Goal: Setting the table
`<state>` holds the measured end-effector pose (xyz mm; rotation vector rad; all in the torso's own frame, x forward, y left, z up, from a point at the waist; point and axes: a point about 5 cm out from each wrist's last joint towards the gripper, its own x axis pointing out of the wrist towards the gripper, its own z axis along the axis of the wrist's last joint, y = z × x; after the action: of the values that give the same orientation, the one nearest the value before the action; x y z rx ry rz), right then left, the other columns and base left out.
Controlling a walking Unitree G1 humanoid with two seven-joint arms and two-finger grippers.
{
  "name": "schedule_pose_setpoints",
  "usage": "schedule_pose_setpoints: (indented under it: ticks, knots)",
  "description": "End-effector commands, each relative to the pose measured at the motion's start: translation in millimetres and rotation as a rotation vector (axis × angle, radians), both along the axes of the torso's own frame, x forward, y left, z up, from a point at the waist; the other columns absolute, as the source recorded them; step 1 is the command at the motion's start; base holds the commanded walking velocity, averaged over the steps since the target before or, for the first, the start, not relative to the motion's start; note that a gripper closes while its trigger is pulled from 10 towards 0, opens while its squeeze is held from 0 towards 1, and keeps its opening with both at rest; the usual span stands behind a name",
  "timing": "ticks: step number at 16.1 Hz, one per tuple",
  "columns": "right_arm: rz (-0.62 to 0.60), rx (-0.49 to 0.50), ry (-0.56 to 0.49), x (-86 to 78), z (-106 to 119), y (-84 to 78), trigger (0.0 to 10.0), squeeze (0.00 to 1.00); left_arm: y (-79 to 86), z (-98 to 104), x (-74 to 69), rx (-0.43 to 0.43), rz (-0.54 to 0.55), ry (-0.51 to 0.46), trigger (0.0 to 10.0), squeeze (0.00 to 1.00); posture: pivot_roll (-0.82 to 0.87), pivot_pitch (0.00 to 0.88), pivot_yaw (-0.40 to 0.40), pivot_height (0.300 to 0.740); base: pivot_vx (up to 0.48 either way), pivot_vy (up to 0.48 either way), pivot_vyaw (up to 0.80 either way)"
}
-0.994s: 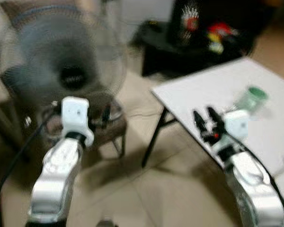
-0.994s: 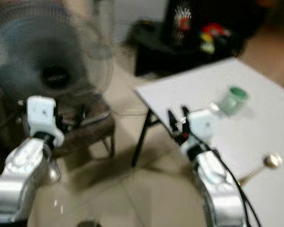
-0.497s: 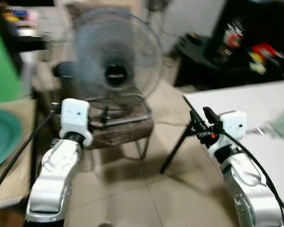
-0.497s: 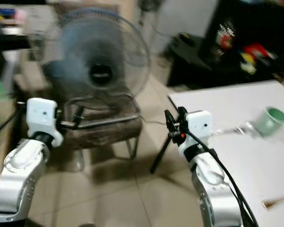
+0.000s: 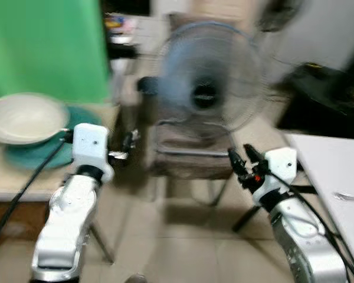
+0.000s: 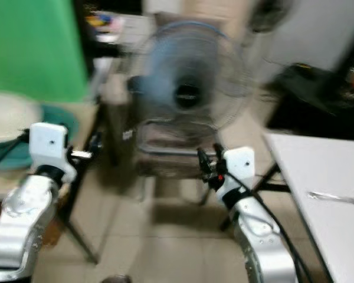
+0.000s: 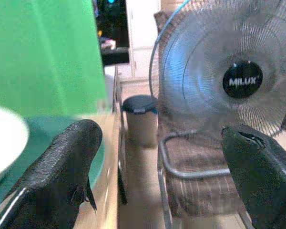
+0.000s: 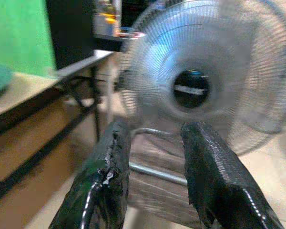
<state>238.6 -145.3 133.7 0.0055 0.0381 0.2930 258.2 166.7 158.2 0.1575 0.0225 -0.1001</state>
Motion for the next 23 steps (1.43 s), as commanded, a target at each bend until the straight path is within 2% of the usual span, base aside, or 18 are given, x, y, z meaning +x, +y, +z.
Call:
schedule_pose_setpoints:
  ticks: [1,4,13,23]
  knots:
    - [0.017,0.017,0.006,2.9,1.1,1.4,10.0,0.00,-0.4,6.0,-1.0,-0.001,-0.008,-0.029,10.0,0.00,0.04,0.004,-0.098,0.740,0.000,0.000,0.80]
    - [0.041,0.022,0.012,3.4,-0.3,3.5,10.0,0.00,0.4,7.2,-1.4,-0.008,-0.016,-0.036,10.0,0.00,0.05,0.002,-0.102,0.740,0.000,0.000,0.80]
    - [0.021,0.057,0.013,7.6,-2.6,2.3,10.0,0.00,-1.9,10.6,0.2,0.016,-0.061,-0.050,10.0,0.00,0.05,0.000,-0.090,0.740,0.283,0.000,0.80]
    - [-0.023,0.164,0.014,11.6,-2.8,4.4,10.0,0.00,0.0,10.1,3.1,0.054,-0.131,-0.028,10.0,0.00,0.07,0.000,-0.051,0.740,0.336,0.000,0.00]
